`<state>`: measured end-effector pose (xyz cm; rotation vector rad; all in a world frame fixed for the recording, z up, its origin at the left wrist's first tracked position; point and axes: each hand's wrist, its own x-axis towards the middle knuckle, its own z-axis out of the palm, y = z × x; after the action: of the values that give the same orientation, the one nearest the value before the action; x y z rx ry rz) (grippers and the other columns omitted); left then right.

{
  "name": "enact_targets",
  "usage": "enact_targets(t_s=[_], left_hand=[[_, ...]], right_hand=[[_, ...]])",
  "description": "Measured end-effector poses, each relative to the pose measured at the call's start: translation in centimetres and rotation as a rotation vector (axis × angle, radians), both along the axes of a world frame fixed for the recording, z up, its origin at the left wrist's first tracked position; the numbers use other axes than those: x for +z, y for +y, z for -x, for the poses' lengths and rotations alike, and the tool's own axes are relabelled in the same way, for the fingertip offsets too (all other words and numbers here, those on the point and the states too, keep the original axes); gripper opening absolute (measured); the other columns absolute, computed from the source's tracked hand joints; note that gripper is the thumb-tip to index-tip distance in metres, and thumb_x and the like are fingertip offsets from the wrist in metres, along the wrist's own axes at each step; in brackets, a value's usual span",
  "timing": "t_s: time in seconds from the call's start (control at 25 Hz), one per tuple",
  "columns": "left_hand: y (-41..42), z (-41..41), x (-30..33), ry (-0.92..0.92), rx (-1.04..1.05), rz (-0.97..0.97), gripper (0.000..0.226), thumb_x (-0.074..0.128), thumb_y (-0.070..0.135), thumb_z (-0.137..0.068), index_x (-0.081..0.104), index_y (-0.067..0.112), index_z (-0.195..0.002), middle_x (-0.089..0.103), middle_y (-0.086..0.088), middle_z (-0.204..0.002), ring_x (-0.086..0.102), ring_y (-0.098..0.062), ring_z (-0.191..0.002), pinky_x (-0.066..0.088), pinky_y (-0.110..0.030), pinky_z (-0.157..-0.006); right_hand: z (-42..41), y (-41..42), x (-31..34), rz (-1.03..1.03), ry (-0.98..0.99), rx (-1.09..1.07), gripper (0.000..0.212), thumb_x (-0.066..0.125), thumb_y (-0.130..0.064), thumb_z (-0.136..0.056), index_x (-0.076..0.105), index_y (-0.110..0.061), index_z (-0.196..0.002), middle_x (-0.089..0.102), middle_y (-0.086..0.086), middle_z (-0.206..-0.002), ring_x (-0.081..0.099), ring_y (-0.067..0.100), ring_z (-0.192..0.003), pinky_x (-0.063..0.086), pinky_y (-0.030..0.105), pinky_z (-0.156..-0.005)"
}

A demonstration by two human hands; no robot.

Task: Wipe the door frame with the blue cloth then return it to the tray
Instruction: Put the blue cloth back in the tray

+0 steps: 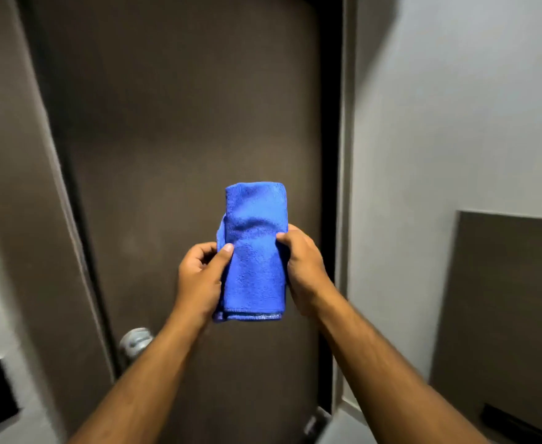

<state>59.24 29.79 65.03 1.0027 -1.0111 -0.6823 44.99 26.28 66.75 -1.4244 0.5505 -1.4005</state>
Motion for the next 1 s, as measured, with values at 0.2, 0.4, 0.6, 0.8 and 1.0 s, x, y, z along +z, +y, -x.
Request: enact_targets(t_s=[0.2, 0.4, 0.6, 0.8, 1.0], left_hand=[[-4.3, 11.1, -3.1, 0.032, -0.326, -0.084, 0.015, 0.067, 0.008, -0.084, 0.059, 0.013, -0.096, 0.067, -0.004, -0.076, 0.067, -0.012, -0.064, 0.056, -0.026, -0.06], [-9.7, 23.4, -8.6, -0.134, -0.535, -0.208, 0.035, 0.069, 0.002, -0.082, 0.054, 0.021, -0.107, 0.072, 0.007, -0.064, 0.07, -0.008, -0.063, 0.052, -0.022, -0.053], [-14.7, 35.8, -16.1, -0.229, -0.625, -0.39, 0.042, 0.072, 0.007, -0.081, 0.051, 0.025, -0.112, 0.072, 0.009, -0.062, 0.069, -0.006, -0.059, 0.049, -0.02, -0.049], [-18.8, 45.7, -25.6, -0.291, -0.655, -0.615, 0.043, 0.073, 0.009, -0.081, 0.051, 0.024, -0.115, 0.07, 0.003, -0.074, 0.07, -0.012, -0.068, 0.05, -0.027, -0.057], [-20.7, 50.6, -35.5, -0.387, -0.681, -0.818, 0.046, 0.073, 0.01, -0.081, 0.049, 0.026, -0.117, 0.069, 0.002, -0.079, 0.068, -0.008, -0.073, 0.048, -0.02, -0.057]], right_hand=[[13.6, 0.2, -3.4, -0.117, 0.121, -0.213, 0.018, 0.042, -0.016, -0.077, 0.058, -0.019, -0.069, 0.06, -0.006, -0.063, 0.053, 0.009, -0.057, 0.042, 0.018, -0.05], [27.4, -1.0, -9.6, -0.256, 0.212, -0.481, 0.021, 0.05, -0.012, -0.09, 0.071, -0.015, -0.092, 0.073, 0.001, -0.08, 0.063, 0.01, -0.064, 0.046, 0.022, -0.05], [39.0, -3.7, -17.5, -0.458, 0.159, -0.649, 0.017, 0.053, -0.008, -0.091, 0.07, -0.012, -0.094, 0.071, 0.002, -0.076, 0.061, 0.006, -0.057, 0.045, 0.019, -0.043], [48.3, -6.5, -27.5, -0.674, 0.251, -0.748, 0.015, 0.052, -0.005, -0.091, 0.067, -0.005, -0.095, 0.066, -0.001, -0.067, 0.056, 0.003, -0.049, 0.047, 0.02, -0.044], [52.2, -8.3, -37.4, -0.885, 0.339, -0.801, 0.014, 0.053, -0.005, -0.09, 0.066, -0.009, -0.091, 0.064, 0.002, -0.074, 0.059, 0.015, -0.063, 0.049, 0.024, -0.049]])
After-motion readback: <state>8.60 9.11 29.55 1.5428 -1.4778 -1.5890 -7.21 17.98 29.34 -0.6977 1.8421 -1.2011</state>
